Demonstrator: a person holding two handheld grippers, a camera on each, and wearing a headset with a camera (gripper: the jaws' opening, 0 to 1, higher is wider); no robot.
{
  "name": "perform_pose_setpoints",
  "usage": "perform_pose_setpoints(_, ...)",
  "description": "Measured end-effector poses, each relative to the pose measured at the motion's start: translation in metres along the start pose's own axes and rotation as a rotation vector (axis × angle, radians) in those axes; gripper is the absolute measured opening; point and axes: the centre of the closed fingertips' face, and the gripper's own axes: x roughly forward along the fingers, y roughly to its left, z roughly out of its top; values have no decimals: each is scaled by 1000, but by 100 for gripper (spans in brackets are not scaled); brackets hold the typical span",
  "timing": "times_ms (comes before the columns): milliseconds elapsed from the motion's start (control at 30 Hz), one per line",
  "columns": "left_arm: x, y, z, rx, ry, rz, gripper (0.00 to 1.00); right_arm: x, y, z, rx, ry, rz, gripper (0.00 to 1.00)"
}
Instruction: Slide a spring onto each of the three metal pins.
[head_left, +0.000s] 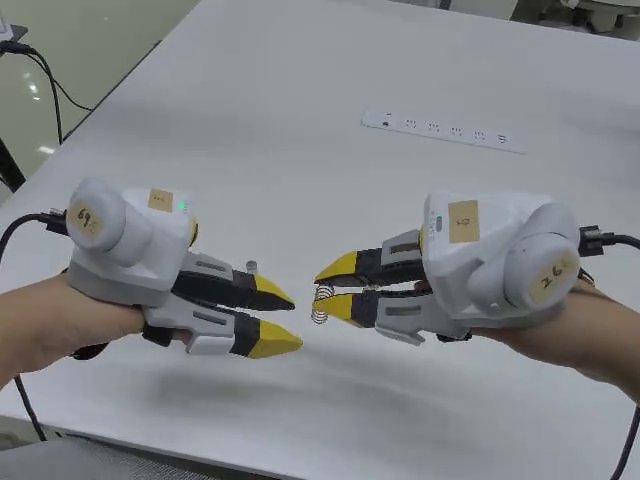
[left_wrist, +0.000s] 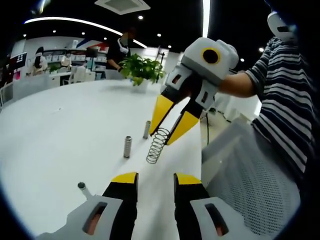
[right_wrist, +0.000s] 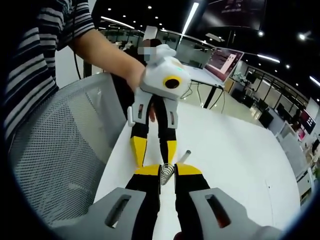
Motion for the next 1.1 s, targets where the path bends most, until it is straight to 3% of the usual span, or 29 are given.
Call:
perform_pose_setpoints(267,-13,3,-8,-27,13,30,29,6,-3,-2,-2,3,-10,7)
perform_pose_setpoints(733,-43,21,-22,-82,-1,135,44,20,-5,-10,-44,22,-10,7)
perform_pose_setpoints(867,-49,27,-23,-90,-5,161,51,22,-6,-12,-40,23,-10,7)
perform_pose_setpoints(1000,-55,35,-26,-94,-6,213,68,24,-8,-13,-40,26,-14,7)
perform_pose_setpoints(1100,-59,38,-28,-97,-8,226,71,27,-9,-12,-35,21,-12,7)
